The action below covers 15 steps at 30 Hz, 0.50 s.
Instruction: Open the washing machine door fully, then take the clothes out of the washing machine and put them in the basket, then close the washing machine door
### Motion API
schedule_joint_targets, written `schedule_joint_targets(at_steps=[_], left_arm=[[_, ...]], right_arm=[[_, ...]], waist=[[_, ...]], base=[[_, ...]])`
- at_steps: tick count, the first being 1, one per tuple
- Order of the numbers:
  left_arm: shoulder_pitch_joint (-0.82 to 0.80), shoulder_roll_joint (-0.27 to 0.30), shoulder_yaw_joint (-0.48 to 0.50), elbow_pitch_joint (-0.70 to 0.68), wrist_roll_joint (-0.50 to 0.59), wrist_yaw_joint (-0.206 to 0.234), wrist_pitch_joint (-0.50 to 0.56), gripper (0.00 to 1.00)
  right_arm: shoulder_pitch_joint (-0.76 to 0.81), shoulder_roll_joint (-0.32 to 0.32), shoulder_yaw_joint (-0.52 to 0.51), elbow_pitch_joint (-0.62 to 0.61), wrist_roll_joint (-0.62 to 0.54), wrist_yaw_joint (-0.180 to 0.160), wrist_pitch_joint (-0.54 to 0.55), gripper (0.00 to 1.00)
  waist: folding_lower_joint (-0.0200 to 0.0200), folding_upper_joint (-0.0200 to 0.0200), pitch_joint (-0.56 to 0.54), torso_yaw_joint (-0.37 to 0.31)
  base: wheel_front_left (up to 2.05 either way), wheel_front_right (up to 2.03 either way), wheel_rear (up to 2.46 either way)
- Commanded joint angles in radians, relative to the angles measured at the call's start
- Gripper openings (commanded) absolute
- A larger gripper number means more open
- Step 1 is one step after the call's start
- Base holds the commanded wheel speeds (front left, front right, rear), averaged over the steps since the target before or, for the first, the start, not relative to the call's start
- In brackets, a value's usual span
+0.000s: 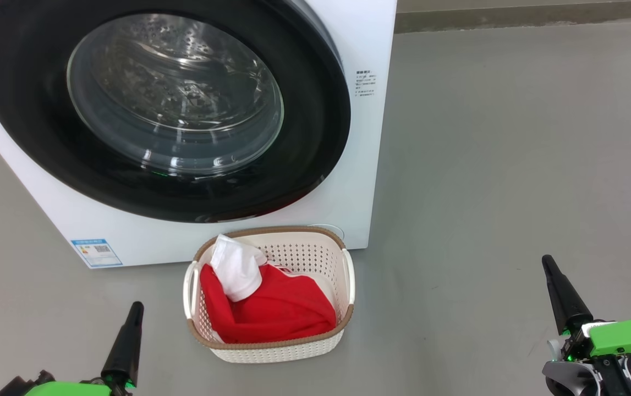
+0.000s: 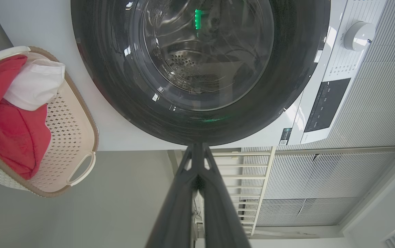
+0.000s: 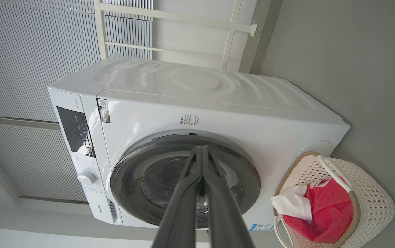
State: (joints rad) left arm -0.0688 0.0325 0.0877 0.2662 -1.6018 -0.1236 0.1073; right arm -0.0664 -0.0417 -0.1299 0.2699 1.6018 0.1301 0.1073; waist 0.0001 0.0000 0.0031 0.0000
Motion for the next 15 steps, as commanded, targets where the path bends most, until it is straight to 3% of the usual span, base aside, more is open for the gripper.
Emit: schedule_joint_targets(at_steps=[1,15], left_arm=[[-0.039,0.018,0.026,-0.021,-0.007,-0.007,0.006,0.0],[-0.039,0.018,0.026,-0.021,-0.007,-0.007,0.006,0.0]], right_arm=[[-0.042,-0.009,0.015,-0.025,0.006,0.001,0.007,0.0],[-0.042,-0.009,0.015,-0.025,0.006,0.001,0.006,0.0]], waist=[[0.0,0.0,0.0,0.0],[0.0,0.0,0.0,0.0]], base=[[0.0,0.0,0.0],[0.0,0.0,0.0]])
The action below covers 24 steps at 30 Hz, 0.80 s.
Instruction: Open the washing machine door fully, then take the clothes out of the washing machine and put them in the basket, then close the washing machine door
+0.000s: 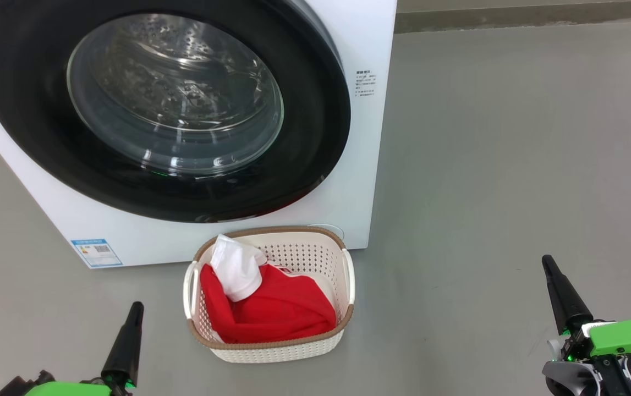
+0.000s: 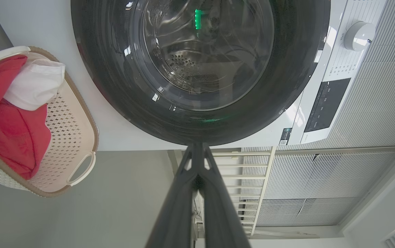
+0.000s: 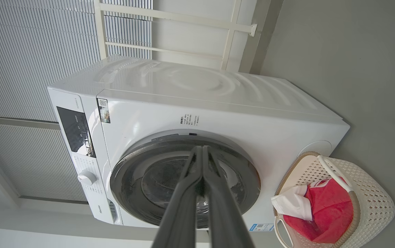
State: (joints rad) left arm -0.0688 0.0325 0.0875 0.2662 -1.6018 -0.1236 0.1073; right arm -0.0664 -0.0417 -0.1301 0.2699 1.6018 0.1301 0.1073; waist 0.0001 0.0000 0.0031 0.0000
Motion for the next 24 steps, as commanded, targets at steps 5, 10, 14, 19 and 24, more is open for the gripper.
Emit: schedule_joint_targets(at_steps=[5,10,14,19,24], left_arm=[[-0.039,0.018,0.026,-0.021,-0.007,-0.007,0.006,0.0],[-0.039,0.018,0.026,-0.021,-0.007,-0.007,0.006,0.0],[-0.039,0.018,0.026,-0.021,-0.007,-0.007,0.006,0.0],[-0.039,0.018,0.026,-0.021,-0.007,-0.007,0.006,0.0],[-0.039,0.018,0.026,-0.021,-0.007,-0.007,0.006,0.0]], right_arm=[[-0.042,-0.009,0.016,-0.025,0.006,0.001,0.006,0.0],[-0.042,-0.009,0.016,-0.025,0.006,0.001,0.006,0.0],[-0.042,-0.009,0.016,-0.025,0.006,0.001,0.006,0.0],[-0.042,-0.009,0.016,-0.025,0.006,0.001,0.006,0.0],[-0.042,-0.009,0.016,-0.025,0.007,0.001,0.006,0.0]], waist=[[-0.0001,0.0,0.0,0.0],[-0.0001,0.0,0.0,0.0],[-0.0001,0.0,0.0,0.0],[-0.0001,0.0,0.0,0.0],[-0.0001,0.0,0.0,0.0]], base=[[0.0,0.0,0.0],[0.0,0.0,0.0],[0.0,0.0,0.0],[0.0,0.0,0.0],[0.0,0.0,0.0]])
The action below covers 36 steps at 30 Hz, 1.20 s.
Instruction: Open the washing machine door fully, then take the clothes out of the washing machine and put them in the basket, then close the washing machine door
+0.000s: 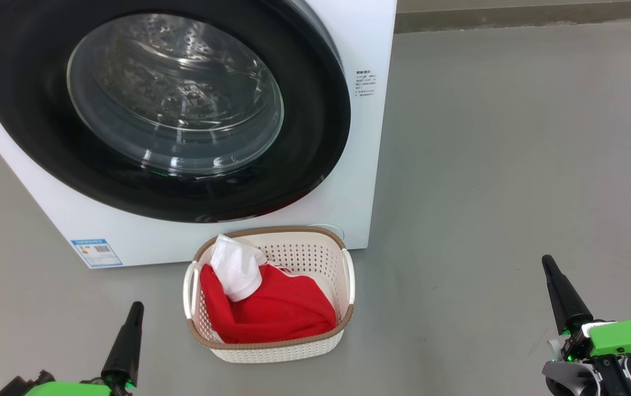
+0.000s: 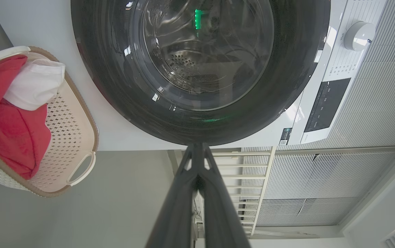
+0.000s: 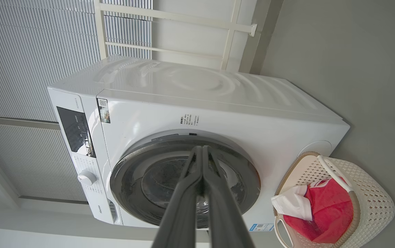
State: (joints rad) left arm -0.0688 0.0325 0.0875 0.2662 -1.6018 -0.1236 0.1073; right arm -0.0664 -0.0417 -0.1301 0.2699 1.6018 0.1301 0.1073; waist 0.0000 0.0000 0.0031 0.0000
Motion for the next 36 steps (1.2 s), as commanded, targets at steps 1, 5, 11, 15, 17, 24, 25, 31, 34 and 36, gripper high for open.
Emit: schedule_joint_targets(at_steps=[1,5,11,15,17,24,25,31,34,36], left_arm=[[-0.039,0.018,0.026,-0.021,-0.007,-0.007,0.006,0.0],[-0.039,0.018,0.026,-0.021,-0.007,-0.007,0.006,0.0],[-0.039,0.018,0.026,-0.021,-0.007,-0.007,0.006,0.0],[-0.039,0.018,0.026,-0.021,-0.007,-0.007,0.006,0.0],[-0.039,0.018,0.026,-0.021,-0.007,-0.007,0.006,0.0],[-0.039,0.018,0.026,-0.021,-0.007,-0.007,0.006,0.0],[-0.039,0.018,0.026,-0.021,-0.007,-0.007,0.006,0.0],[-0.039,0.018,0.026,-0.021,-0.007,-0.007,0.006,0.0],[-0.039,0.018,0.026,-0.021,-0.007,-0.007,0.006,0.0],[-0.039,0.018,0.026,-0.021,-0.007,-0.007,0.006,0.0]], right_arm=[[-0.042,-0.009,0.016,-0.025,0.007,0.001,0.006,0.0],[-0.042,-0.009,0.016,-0.025,0.007,0.001,0.006,0.0],[-0.042,-0.009,0.016,-0.025,0.007,0.001,0.006,0.0],[-0.042,-0.009,0.016,-0.025,0.007,0.001,0.006,0.0],[-0.042,-0.009,0.016,-0.025,0.007,0.001,0.006,0.0],[-0.042,-0.009,0.016,-0.025,0.007,0.001,0.006,0.0],[-0.042,-0.009,0.016,-0.025,0.007,0.001,0.006,0.0],[-0.042,-0.009,0.016,-0.025,0.007,0.001,0.006,0.0],[-0.042,-0.009,0.016,-0.025,0.007,0.001,0.006,0.0],[-0.042,-0.009,0.016,-0.025,0.007,0.001,0.006,0.0]], waist=[[0.0,0.0,0.0,0.0],[0.0,0.0,0.0,0.0],[0.0,0.0,0.0,0.0],[0.0,0.0,0.0,0.0],[0.0,0.0,0.0,0.0],[0.0,0.0,0.0,0.0],[0.0,0.0,0.0,0.0],[0.0,0.0,0.0,0.0],[0.0,0.0,0.0,0.0],[0.0,0.0,0.0,0.0]], base=[[0.0,0.0,0.0],[0.0,0.0,0.0],[0.0,0.0,0.0],[0.0,0.0,0.0],[0.0,0.0,0.0],[0.0,0.0,0.0],[0.0,0.0,0.0],[0.0,0.0,0.0],[0.0,0.0,0.0],[0.0,0.0,0.0]])
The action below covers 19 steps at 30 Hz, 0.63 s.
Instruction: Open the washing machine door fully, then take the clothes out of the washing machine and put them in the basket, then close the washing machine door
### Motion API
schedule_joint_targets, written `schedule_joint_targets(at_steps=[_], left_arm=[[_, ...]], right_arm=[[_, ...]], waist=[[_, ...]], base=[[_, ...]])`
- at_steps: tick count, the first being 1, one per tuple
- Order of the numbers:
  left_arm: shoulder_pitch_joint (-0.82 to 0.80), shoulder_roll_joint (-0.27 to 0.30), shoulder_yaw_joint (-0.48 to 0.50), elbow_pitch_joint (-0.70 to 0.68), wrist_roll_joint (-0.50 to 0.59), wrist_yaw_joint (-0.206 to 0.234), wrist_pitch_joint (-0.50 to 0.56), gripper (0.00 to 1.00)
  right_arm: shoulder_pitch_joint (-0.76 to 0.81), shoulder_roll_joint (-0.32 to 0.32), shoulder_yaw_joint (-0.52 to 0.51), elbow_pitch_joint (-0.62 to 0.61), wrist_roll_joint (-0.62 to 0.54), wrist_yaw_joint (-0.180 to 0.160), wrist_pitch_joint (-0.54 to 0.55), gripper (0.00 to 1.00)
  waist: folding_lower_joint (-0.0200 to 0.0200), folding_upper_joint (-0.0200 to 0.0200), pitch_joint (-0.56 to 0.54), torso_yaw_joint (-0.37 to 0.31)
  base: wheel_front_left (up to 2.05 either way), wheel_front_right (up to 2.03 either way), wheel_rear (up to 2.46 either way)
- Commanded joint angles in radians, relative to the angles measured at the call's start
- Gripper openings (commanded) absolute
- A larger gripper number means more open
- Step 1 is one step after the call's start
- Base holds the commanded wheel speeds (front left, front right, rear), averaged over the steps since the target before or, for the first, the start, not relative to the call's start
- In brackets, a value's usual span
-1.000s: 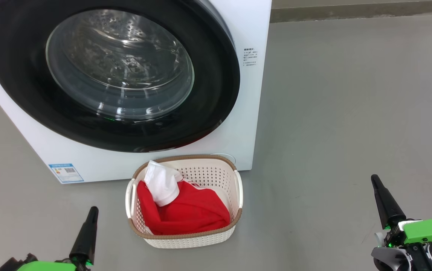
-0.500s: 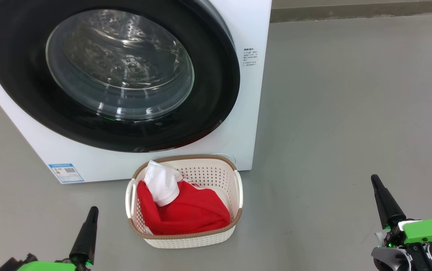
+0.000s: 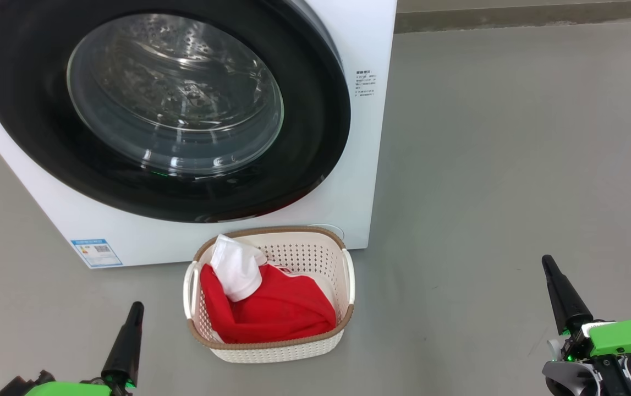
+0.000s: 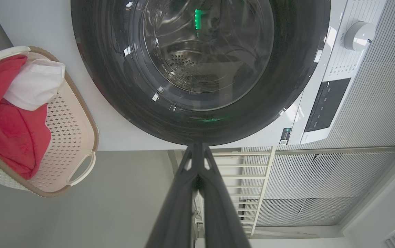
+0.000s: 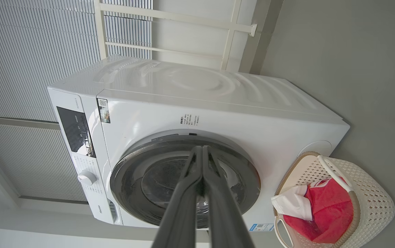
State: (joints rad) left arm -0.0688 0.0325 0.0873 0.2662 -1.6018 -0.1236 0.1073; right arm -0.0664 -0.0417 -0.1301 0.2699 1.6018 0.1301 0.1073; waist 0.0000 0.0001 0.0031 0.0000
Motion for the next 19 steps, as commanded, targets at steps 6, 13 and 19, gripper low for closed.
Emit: schedule_joint_targets(at_steps=[6,13,19], left_arm=[[-0.039,0.018,0.026,-0.021,-0.007,-0.007,0.006,0.0],[-0.039,0.018,0.026,-0.021,-0.007,-0.007,0.006,0.0],[-0.039,0.018,0.026,-0.021,-0.007,-0.007,0.006,0.0]], right_arm=[[-0.042,-0.009,0.016,-0.025,0.007,0.001,0.006,0.0],[-0.042,-0.009,0.016,-0.025,0.007,0.001,0.006,0.0],[-0.042,-0.009,0.016,-0.025,0.007,0.001,0.006,0.0]], waist=[[0.0001,-0.0001,0.0,0.0],[0.0001,-0.0001,0.0,0.0],[0.0001,-0.0001,0.0,0.0]], base=[[0.0,0.0,0.0],[0.0,0.0,0.0],[0.0,0.0,0.0]])
